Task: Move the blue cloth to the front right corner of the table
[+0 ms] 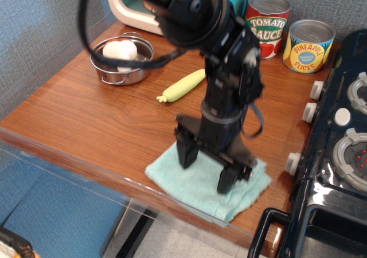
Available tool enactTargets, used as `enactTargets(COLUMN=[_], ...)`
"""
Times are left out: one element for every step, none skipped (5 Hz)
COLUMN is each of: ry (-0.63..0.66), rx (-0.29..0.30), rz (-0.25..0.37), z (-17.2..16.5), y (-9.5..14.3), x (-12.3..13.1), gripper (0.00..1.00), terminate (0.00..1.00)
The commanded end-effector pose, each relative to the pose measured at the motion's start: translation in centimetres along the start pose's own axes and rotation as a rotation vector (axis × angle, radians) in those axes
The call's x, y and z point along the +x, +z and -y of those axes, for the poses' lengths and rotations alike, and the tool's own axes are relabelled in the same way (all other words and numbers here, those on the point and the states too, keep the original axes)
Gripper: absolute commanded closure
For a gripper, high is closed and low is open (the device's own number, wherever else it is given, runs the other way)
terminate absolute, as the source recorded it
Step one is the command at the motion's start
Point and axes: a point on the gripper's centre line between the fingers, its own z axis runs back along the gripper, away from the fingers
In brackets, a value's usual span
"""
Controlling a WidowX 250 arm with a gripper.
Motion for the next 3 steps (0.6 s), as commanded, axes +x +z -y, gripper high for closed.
enactTargets(ry=[-0.004, 0.049, 0.102], rx=[-0.007, -0.051, -0.109], rz=[0.094, 0.225, 0.309], z=[-0.1, -0.1, -0.3], y=[1.3, 4.9, 8.0], x=[0.2, 2.0, 3.2], gripper=[0.0, 0.0, 0.0], terminate=[0.0, 0.0, 0.0])
